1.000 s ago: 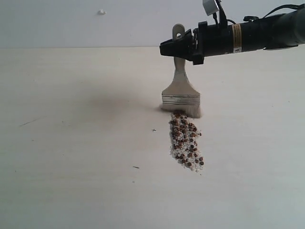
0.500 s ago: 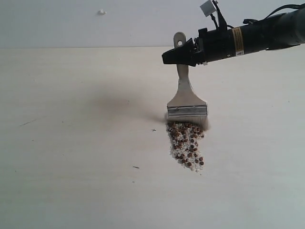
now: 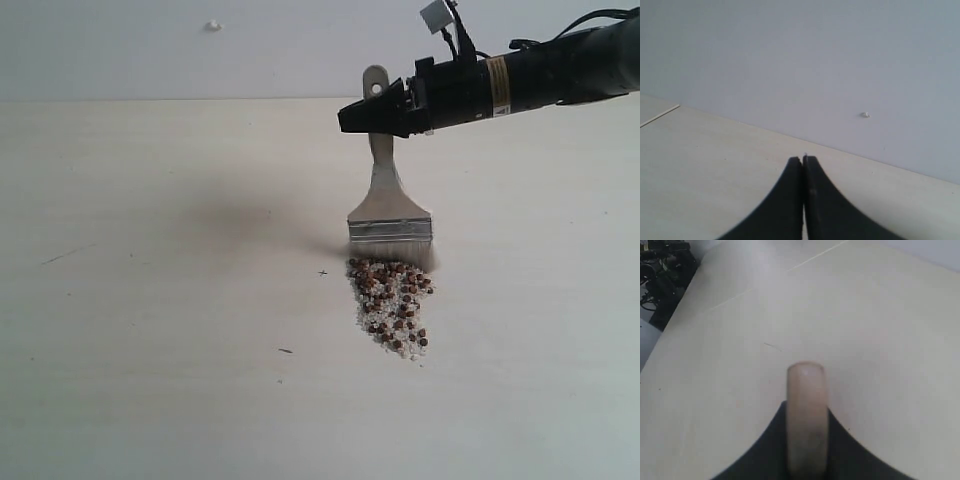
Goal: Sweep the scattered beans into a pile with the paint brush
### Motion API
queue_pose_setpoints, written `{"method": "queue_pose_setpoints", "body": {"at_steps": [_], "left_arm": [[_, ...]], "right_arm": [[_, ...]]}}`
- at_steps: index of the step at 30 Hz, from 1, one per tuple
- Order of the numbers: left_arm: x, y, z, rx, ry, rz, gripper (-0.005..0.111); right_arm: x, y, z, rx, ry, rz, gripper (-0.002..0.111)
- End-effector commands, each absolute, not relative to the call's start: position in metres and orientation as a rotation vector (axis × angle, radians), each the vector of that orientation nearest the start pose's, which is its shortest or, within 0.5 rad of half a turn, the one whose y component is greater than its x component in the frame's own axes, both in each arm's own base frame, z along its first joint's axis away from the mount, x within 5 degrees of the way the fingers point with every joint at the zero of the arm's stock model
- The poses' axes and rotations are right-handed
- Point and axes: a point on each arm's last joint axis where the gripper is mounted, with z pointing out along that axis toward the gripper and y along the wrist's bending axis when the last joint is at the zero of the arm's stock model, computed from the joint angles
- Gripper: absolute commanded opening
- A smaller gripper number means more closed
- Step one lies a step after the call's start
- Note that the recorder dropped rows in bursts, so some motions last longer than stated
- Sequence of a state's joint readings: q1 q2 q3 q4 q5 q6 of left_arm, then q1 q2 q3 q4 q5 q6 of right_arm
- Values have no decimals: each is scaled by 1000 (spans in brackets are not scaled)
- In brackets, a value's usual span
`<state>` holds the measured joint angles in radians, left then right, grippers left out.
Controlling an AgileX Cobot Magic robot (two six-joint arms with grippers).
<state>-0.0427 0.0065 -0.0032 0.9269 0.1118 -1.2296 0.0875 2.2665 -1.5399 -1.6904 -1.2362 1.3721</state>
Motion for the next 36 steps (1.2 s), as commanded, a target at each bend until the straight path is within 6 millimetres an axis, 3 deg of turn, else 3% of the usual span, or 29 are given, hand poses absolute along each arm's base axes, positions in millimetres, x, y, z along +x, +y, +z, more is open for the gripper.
{"method": "queue_pose_setpoints", "body": {"at_steps": [1, 13, 17, 20, 25, 30, 36], "left_arm": [[56, 6, 207, -276, 1530, -203, 0], [56, 6, 207, -276, 1530, -203, 0], [56, 6, 207, -276, 1530, -203, 0], [56, 6, 207, -276, 1530, -203, 0], [56, 6, 207, -276, 1530, -203, 0], [56, 6, 207, -276, 1530, -203, 0], [56, 6, 207, -276, 1530, -203, 0]], "right_arm": [[435, 122, 170, -1101, 1688, 1133, 0], [429, 122, 215, -1099, 1616, 1088, 0], [422, 121, 226, -1042, 1734, 1157, 0], [403, 119, 218, -1019, 1756, 1189, 0], [352, 116, 222, -1022, 1707, 1180, 0], [320, 114, 225, -1038, 1698, 1172, 0], [292, 111, 208, -1027, 1714, 1188, 0]]}}
